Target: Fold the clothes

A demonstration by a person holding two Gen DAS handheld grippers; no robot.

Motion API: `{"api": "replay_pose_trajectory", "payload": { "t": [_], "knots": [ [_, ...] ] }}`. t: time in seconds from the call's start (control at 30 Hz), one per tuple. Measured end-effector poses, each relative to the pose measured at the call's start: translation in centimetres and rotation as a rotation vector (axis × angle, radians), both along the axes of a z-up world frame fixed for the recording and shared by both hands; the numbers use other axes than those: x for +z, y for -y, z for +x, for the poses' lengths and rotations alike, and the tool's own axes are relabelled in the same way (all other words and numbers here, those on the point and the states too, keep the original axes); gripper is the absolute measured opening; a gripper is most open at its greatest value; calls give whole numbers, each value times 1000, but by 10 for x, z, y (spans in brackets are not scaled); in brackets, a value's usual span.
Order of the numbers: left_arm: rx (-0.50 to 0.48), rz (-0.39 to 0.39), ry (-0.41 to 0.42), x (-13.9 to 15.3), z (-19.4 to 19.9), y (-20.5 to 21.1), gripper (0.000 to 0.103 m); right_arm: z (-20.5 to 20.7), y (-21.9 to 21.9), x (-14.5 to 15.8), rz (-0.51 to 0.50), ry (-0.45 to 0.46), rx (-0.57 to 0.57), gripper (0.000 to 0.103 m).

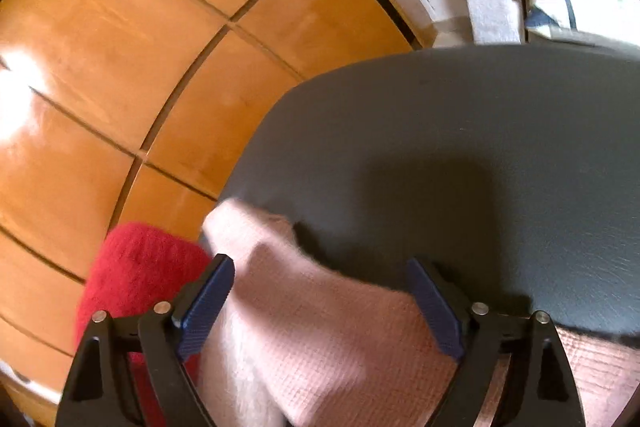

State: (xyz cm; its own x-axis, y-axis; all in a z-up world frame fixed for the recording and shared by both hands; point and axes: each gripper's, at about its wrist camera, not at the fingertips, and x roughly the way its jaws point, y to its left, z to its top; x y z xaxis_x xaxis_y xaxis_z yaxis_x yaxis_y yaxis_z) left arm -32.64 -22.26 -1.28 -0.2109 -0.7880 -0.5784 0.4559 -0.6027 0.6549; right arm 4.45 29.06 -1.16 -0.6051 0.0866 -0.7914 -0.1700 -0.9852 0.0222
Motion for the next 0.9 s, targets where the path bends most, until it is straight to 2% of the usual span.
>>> {"api": "replay_pose_trajectory", "payload": {
  "t": [0.03, 0.1, 0.13, 0.23, 0.3, 0.43, 0.53, 0.6, 0.7, 0.73, 0.77, 0.9],
  "knots": [
    [26, -5, -34, 10, 10, -6, 89, 0, -4, 3, -26, -7, -3, 31],
    [-8, 24, -108, 26, 29, -27, 89, 1, -12, 8, -79, -20, -10, 31],
    [-75, 45, -148, 34, 40, -46, 89, 1, -16, 12, -84, -41, -13, 31],
    [-314, 83, -184, 40, 72, -113, 90, -19, -25, 24, -34, -54, -3, 31],
    [-463, 123, -143, 33, 89, -159, 91, -42, -33, 26, -29, -36, 3, 31],
    [-622, 94, -108, 14, 117, -228, 91, -82, -42, 31, -45, -27, -2, 31],
    [-631, 137, -91, 5, 125, -246, 91, -105, -35, 34, 18, -45, 44, 31],
    [-603, 168, -82, -2, 126, -246, 91, -121, -28, 31, 65, -42, 79, 31],
    [-567, 211, -105, -9, 127, -243, 91, -136, -22, 24, 82, -42, 97, 31],
    [-566, 224, -120, -12, 126, -241, 94, -140, -21, 18, 75, -32, 93, 31],
    [-566, 234, -135, -15, 125, -239, 101, -144, -20, 13, 68, -21, 88, 31],
    [-571, 349, -170, -20, 120, -217, 103, -155, -17, -8, 42, -8, 52, 32]
  ]
}}
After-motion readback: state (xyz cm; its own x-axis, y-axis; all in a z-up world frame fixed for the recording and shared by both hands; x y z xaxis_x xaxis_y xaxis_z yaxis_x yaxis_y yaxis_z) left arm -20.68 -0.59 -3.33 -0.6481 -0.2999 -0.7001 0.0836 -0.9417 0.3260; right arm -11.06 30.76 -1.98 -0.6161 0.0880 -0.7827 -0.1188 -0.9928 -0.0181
